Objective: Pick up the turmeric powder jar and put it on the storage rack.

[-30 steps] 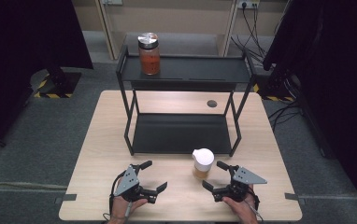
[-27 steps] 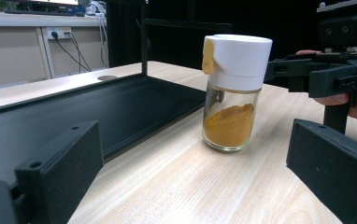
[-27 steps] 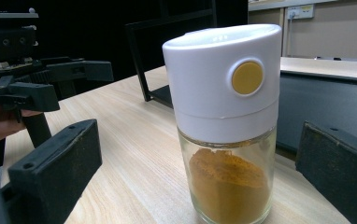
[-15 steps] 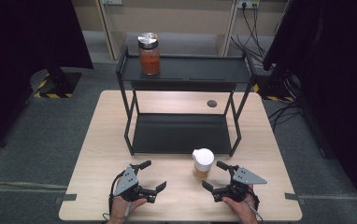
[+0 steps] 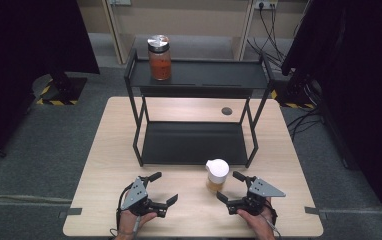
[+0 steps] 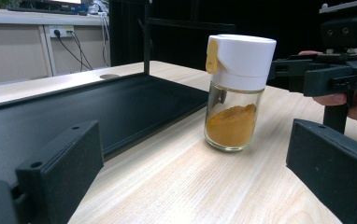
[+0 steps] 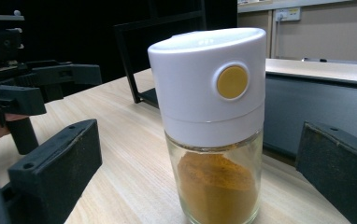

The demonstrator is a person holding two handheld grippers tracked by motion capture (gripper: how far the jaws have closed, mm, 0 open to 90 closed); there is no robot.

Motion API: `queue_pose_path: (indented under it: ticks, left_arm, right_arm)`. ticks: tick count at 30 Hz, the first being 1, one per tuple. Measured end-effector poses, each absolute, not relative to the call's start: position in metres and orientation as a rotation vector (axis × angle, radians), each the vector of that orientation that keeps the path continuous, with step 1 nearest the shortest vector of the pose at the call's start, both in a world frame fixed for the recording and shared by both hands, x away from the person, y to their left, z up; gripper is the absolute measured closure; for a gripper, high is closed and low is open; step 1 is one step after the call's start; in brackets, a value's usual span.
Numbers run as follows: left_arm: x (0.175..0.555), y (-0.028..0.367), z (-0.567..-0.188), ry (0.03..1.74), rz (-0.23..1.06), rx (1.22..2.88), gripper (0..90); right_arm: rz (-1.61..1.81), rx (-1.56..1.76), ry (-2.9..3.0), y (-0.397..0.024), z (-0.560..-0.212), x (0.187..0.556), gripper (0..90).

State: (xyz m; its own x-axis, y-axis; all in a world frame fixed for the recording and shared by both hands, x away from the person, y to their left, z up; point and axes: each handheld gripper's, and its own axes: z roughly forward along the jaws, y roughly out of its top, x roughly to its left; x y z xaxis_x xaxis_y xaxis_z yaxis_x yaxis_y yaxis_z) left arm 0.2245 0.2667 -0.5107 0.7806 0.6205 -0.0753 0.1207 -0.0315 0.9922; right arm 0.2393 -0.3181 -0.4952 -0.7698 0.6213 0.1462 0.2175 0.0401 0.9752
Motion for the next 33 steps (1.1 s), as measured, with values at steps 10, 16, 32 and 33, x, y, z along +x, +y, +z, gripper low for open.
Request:
queue_pose_path:
  ticks: [10, 16, 32, 33]
  left_arm:
    - [0.224, 0.266, -0.510, 0.613, 0.452, 1.576, 3.2]
    - [0.223, 0.266, -0.510, 0.611, 0.454, 1.576, 3.2]
    - [0.223, 0.268, -0.511, 0.621, 0.454, 1.570, 3.3]
    - [0.223, 0.268, -0.511, 0.621, 0.454, 1.570, 3.3]
  right_arm:
    - [1.733, 0.838, 1.995, -0.308, -0.492, 0.240, 0.7]
    - [1.714, 0.824, 1.993, -0.300, -0.490, 0.245, 0.9]
    - [1.670, 0.803, 2.038, -0.285, -0.488, 0.260, 15.7]
    - [1.665, 0.806, 2.038, -0.284, -0.488, 0.260, 16.8]
